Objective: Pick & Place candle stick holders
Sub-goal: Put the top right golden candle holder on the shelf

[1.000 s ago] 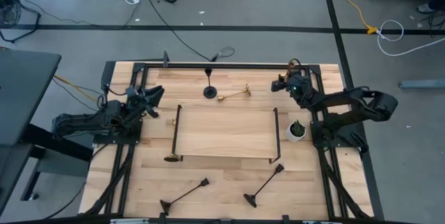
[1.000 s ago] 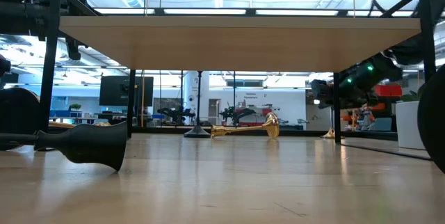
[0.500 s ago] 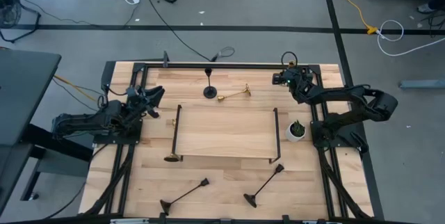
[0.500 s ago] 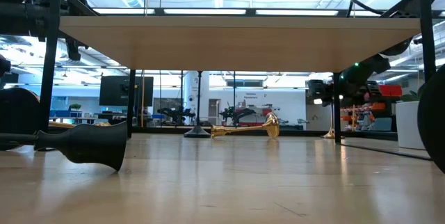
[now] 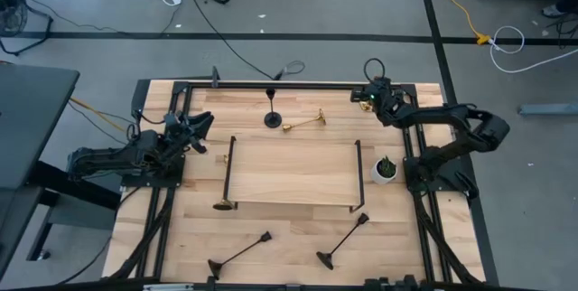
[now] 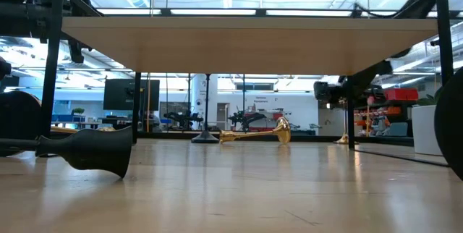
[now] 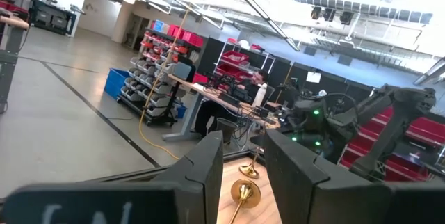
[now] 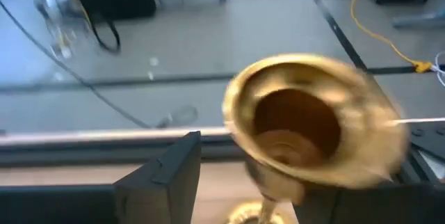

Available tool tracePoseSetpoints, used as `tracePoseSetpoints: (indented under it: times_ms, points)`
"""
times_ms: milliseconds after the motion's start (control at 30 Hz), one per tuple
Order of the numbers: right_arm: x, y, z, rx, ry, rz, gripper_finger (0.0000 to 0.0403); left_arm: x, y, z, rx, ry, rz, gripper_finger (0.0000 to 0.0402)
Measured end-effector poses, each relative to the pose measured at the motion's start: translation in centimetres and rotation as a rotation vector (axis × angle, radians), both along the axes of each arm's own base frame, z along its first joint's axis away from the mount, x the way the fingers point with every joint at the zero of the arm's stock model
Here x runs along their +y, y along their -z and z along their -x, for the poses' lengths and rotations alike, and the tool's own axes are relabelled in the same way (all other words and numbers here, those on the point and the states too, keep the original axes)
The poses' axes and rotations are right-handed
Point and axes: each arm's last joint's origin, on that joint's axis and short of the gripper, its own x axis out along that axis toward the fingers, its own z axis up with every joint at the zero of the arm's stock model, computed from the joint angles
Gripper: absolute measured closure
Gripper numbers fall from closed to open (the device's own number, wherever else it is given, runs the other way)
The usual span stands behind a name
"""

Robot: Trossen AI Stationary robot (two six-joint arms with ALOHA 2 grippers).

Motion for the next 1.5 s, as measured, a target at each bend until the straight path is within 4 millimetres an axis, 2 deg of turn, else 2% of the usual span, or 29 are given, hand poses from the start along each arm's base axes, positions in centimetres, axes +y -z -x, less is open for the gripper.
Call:
tracePoseSetpoints:
  times_ms: [167, 367, 400, 733, 1000, 1200, 1500]
  points:
    - [-1.2, 1.0, -1.3, 0.082, -0.003, -0.08, 0.0261, 0.0, 0.0, 0.0, 0.0, 0.0, 0.0, 0.0293]
    - [-1.5, 1.6, -1.8, 0.103, -0.031, -0.104, 0.0382, 0.0, 0.1, 0.0, 0.017, 0.0, 0.001, 0.0293]
    - [-1.5, 1.5, -1.8, 0.105, -0.041, -0.103, 0.0391, 0.0, 0.2, 0.0, 0.018, 0.0, 0.001, 0.0293]
    - [-1.2, 0.8, -2.0, 0.082, -0.114, -0.11, 0.0398, 0.0, 0.2, -0.1, 0.021, 0.0, 0.003, 0.0293]
    - [0.7, -3.8, -1.5, 0.045, -0.187, 0.001, 0.04, 0.0, 0.2, -0.1, 0.02, 0.004, 0.003, 0.0293]
    - [2.9, -8.1, -0.9, 0.025, -0.291, 0.011, 0.0401, 0.0, 0.2, -0.1, -0.016, 0.023, 0.043, 0.0293]
    - [6.8, -15.0, -2.3, 0.031, -0.519, 0.026, 0.0401, 0.0, 0.2, -0.1, -0.019, 0.025, 0.045, 0.0293]
